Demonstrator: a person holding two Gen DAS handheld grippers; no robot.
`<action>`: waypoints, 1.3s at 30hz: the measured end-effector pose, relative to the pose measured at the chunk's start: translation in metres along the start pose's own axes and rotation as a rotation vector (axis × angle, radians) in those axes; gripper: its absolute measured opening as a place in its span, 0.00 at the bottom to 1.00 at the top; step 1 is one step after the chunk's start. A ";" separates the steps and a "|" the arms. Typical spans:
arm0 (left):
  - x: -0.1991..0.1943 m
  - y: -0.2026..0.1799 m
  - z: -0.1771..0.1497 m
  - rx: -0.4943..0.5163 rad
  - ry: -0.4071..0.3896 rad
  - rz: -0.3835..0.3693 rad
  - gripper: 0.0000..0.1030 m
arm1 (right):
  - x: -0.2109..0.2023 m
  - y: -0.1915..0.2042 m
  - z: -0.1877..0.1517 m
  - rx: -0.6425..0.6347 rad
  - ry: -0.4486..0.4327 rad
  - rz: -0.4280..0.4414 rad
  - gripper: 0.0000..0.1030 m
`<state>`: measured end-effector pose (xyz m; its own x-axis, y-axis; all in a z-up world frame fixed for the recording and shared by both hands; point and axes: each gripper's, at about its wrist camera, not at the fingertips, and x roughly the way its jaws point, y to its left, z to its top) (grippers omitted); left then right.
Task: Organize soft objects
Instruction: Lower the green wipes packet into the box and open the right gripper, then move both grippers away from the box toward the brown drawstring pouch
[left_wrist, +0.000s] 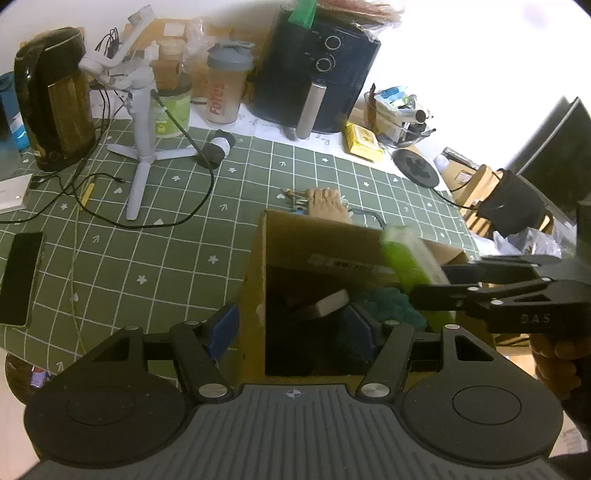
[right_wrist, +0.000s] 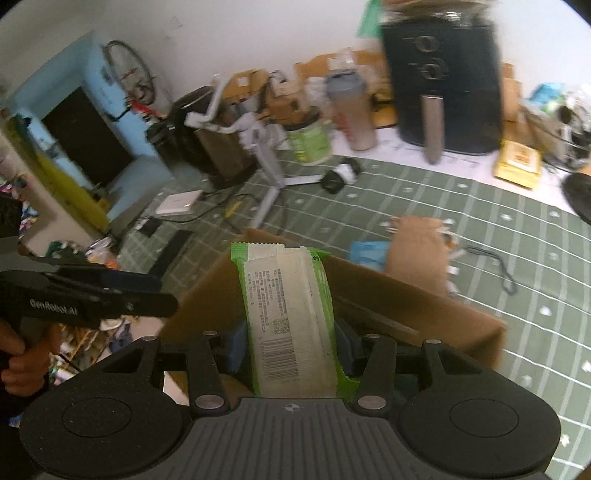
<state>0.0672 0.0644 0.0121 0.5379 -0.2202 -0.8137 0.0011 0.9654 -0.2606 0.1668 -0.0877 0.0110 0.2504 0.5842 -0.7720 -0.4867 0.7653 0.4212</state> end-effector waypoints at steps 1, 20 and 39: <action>-0.001 0.000 -0.002 -0.002 0.000 0.003 0.61 | 0.003 0.004 0.001 -0.015 0.008 0.006 0.52; 0.001 -0.010 -0.004 0.008 0.001 -0.005 0.61 | -0.004 0.002 -0.027 -0.043 0.058 -0.093 0.97; 0.017 -0.041 0.016 0.169 0.033 -0.053 0.61 | -0.049 -0.047 -0.048 0.152 -0.059 -0.302 1.00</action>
<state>0.0901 0.0233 0.0169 0.5052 -0.2728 -0.8187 0.1717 0.9615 -0.2144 0.1369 -0.1656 0.0063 0.4145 0.3365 -0.8455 -0.2542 0.9350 0.2474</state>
